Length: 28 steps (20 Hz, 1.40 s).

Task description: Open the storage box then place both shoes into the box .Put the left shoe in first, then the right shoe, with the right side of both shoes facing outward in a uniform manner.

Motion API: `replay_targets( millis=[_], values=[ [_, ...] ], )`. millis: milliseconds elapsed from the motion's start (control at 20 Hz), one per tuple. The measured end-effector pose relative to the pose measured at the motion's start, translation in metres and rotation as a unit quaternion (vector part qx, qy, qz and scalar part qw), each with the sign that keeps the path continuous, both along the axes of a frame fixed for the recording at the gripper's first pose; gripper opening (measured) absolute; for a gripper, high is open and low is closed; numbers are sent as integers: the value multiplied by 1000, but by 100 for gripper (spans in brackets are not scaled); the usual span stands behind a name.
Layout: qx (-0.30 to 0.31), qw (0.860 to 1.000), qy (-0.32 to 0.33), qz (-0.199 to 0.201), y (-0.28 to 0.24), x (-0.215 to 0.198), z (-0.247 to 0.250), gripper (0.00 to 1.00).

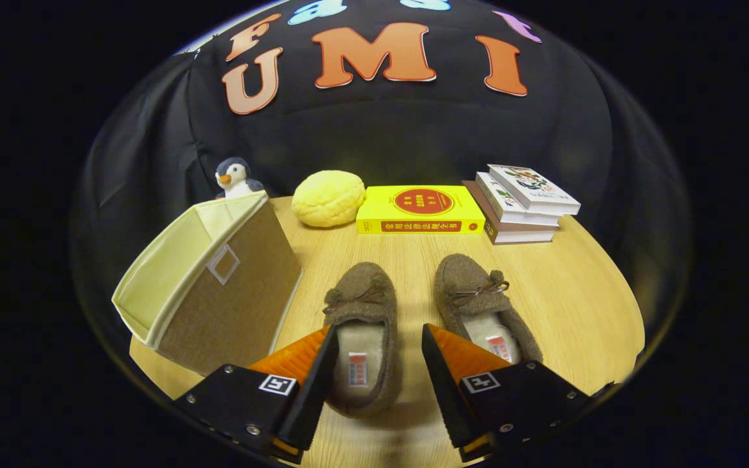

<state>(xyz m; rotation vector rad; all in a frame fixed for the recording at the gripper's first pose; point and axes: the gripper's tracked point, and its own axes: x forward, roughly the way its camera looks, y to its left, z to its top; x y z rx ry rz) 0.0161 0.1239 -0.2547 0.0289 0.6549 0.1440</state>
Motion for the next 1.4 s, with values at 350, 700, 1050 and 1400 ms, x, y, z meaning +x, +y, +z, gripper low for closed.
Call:
replay_targets(
  millis=[350, 700, 1050, 1400],
  values=[
    [-19, 999, 47, 2, -4, 14, -48, 44],
    [5, 997, 76, -12, -5, 17, -50, 1],
    [15, 998, 64, 4, -9, 26, -13, 1],
    [22, 998, 15, -48, -7, 28, 52, 1]
  ],
)
